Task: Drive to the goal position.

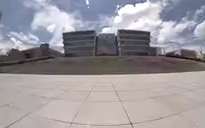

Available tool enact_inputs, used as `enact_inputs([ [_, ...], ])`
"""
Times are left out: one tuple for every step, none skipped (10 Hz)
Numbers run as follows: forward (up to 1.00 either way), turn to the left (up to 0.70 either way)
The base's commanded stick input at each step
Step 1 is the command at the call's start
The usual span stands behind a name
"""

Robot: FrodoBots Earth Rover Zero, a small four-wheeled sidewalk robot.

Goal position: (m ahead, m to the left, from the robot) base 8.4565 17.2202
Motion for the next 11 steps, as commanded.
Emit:
enact_inputs([
  [0.70,0.17],
  [0.70,0.12],
  [0.70,0.13],
  [0.70,0.10],
  [0.70,0.17],
  [0.70,0.35],
  [0.70,0.34],
  [0.70,0.33],
  [0.70,0.35],
  [0.70,0.34],
  [0.70,0.34],
])
